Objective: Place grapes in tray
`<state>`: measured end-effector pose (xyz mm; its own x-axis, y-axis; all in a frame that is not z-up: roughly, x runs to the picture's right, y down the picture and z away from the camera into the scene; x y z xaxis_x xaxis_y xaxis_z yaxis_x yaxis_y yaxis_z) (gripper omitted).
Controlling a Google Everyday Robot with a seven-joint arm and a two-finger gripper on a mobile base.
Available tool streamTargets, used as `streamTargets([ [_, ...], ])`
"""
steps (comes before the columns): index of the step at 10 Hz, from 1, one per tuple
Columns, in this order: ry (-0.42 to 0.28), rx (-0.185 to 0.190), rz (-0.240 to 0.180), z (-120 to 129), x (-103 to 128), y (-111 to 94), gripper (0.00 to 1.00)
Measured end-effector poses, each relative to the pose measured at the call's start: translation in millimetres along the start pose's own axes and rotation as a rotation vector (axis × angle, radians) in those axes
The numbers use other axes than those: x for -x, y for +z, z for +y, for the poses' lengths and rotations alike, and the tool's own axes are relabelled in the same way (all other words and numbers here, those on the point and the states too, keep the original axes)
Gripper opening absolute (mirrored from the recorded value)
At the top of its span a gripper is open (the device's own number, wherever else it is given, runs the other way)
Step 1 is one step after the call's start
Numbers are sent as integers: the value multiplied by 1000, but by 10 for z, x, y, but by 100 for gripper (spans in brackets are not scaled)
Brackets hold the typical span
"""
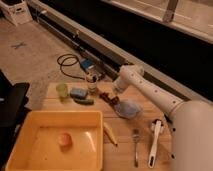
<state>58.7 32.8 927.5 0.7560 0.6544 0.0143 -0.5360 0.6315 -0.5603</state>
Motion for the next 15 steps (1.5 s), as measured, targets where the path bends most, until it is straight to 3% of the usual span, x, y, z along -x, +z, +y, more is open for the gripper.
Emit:
streamTargets([
  [4,-58,-94,-112,27,389,-667,7],
  [7,-156,-102,-234,182,726,-1195,7],
  [10,-275,-44,-363,484,938,-1629,7],
  [11,-320,-6,-403,677,979,-1744,7],
  [13,-362,65,-432,955,940,-1798,7],
  [15,-401,167,-420,1306,837,-1742,7],
])
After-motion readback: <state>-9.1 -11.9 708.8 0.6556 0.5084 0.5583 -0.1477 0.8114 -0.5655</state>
